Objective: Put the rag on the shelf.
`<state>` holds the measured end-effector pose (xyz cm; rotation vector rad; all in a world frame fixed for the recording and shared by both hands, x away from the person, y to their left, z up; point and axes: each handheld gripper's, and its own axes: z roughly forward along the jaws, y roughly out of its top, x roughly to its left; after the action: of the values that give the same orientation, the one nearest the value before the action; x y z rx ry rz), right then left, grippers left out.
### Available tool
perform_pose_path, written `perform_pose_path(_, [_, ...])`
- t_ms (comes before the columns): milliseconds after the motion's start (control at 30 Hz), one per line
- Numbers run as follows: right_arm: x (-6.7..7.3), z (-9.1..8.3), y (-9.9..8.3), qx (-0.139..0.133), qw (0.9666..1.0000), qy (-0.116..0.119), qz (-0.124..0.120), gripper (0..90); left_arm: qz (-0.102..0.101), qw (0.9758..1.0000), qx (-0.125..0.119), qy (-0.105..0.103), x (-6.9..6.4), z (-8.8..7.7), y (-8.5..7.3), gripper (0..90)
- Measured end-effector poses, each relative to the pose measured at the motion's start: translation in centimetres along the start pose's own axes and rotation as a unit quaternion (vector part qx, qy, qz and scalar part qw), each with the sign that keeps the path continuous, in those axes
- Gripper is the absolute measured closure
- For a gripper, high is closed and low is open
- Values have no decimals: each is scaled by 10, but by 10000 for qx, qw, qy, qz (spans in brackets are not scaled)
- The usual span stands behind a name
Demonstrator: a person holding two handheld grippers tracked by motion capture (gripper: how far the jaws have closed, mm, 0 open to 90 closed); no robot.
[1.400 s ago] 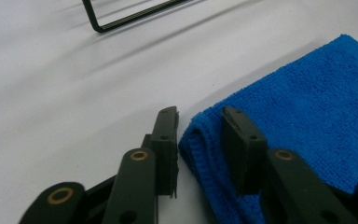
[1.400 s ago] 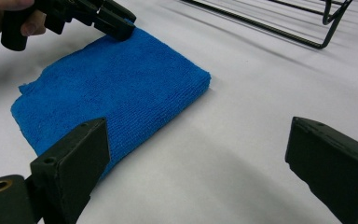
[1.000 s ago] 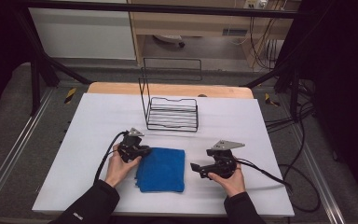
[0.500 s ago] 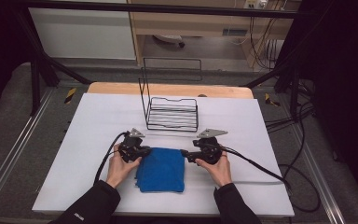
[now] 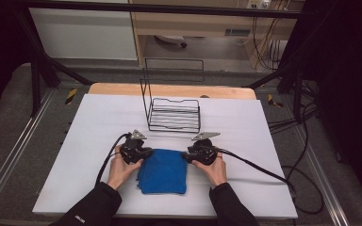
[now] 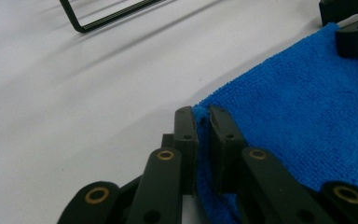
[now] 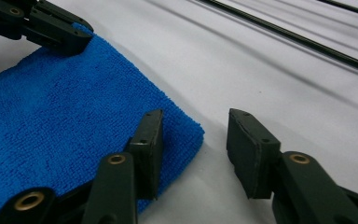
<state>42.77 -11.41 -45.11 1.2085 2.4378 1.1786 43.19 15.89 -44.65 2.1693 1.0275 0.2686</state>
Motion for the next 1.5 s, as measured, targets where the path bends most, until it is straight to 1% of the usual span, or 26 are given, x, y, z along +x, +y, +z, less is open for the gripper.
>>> perform_pose_path(67, [0, 2, 0, 63, 10000, 31, 52, 595, 16, 10000, -9, -8, 0, 0, 0, 824])
perform_pose_path(133, [0, 2, -1, 63, 9999, 74, 46, 628, 23, 10000, -26, -20, 1, 0, -1, 824])
perform_pose_path(333, [3, 2, -2, 109, 9995, 209, 223, 745, 54, 10000, -36, -42, 1, 0, -1, 824])
perform_pose_path(467, [3, 2, -1, 165, 9989, 305, 329, 817, -1, 10000, -36, -64, 2, -1, -1, 825])
perform_pose_path(533, [2, 2, -1, 186, 9986, 330, 382, 836, -34, 9999, -36, -92, 3, -1, -1, 826])
perform_pose_path(567, [2, 2, -1, 192, 9984, 336, 401, 844, -91, 9999, -49, -128, 3, 0, -1, 826])
perform_pose_path(600, [2, 1, -1, 197, 9983, 344, 422, 848, -91, 9999, -49, -134, 4, 0, -1, 826])
perform_pose_path(633, [2, 1, 0, 209, 9982, 350, 442, 850, -33, 9999, -50, -108, 4, -1, -1, 826])
perform_pose_path(733, [2, 1, 0, 221, 9978, 362, 504, 856, -6, 9999, -49, -105, 3, -1, -1, 835])
perform_pose_path(867, [2, -1, 1, 209, 9976, 383, 533, 859, -63, 9999, -85, -127, 4, -3, 0, 843])
perform_pose_path(933, [2, -3, 2, 179, 9977, 405, 507, 860, -88, 9998, -142, -146, 4, -5, 0, 845])
perform_pose_path(1000, [2, -6, 4, 125, 9978, 419, 491, 860, -42, 9997, -207, -117, 3, -8, 1, 846])
perform_pose_path(1033, [2, -7, 4, 86, 9978, 431, 497, 860, -53, 9996, -242, -124, 3, -10, 2, 846])
perform_pose_path(1200, [3, -16, 8, -133, 9976, 467, 490, 861, -74, 9988, -453, -182, 3, -20, 3, 846])
perform_pose_path(1233, [4, -17, 9, -166, 9976, 470, 484, 861, -80, 9985, -491, -229, 3, -22, 4, 846])
perform_pose_path(1267, [4, -19, 9, -199, 9975, 479, 474, 861, -74, 9983, -530, -220, 2, -24, 4, 846])
perform_pose_path(1367, [7, -23, 12, -286, 9977, 481, 387, 861, -73, 9976, -652, -210, 2, -31, 6, 846])
perform_pose_path(1400, [7, -24, 12, -313, 9978, 480, 347, 861, -107, 9973, -691, -240, 3, -33, 6, 846])
perform_pose_path(1500, [10, -27, 15, -416, 9976, 474, 297, 862, -112, 9968, -751, -239, 3, -38, 6, 846])
